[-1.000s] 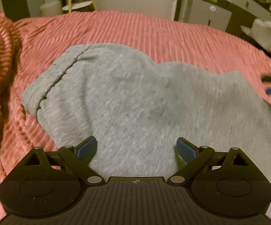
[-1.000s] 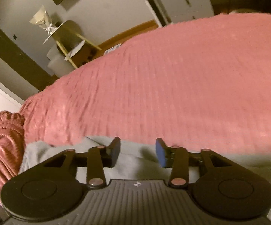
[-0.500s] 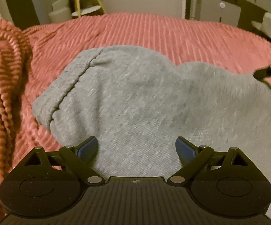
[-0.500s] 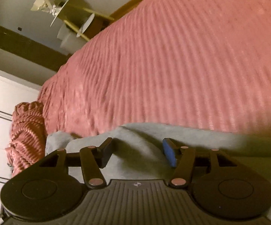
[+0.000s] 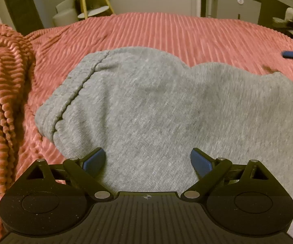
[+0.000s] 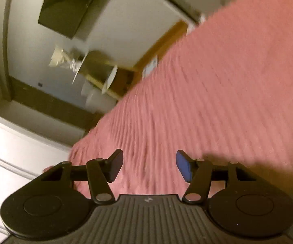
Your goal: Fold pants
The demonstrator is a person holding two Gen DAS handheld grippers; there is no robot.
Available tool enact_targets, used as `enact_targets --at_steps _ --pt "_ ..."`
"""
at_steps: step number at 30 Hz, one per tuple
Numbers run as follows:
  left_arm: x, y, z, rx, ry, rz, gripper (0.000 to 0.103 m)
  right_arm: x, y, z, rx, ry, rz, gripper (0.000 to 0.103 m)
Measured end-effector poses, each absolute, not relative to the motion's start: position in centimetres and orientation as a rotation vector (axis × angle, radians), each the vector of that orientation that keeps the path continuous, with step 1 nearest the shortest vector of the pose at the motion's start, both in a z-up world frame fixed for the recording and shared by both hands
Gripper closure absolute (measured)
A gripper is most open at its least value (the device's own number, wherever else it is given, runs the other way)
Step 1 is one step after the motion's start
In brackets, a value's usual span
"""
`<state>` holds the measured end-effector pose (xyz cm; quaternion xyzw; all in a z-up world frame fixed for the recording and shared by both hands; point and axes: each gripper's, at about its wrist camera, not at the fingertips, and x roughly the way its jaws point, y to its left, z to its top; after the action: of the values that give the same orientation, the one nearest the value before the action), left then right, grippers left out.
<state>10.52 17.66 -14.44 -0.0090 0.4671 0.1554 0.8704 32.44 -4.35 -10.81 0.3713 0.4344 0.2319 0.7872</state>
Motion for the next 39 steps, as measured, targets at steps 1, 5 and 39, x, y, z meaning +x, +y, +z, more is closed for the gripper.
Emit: enact_targets --at_steps 1,5,39 --pt "10.6 17.6 -14.5 -0.019 0.978 0.326 0.007 31.5 -4.6 -10.5 0.779 0.949 0.523 0.044" --pt "11.0 17.3 -14.8 -0.008 0.986 0.331 0.003 27.9 -4.8 -11.4 0.679 1.085 0.588 0.044" --pt "11.8 5.0 -15.2 -0.064 1.103 0.092 0.002 -3.4 -39.4 -9.9 0.744 0.664 -0.548 0.024"
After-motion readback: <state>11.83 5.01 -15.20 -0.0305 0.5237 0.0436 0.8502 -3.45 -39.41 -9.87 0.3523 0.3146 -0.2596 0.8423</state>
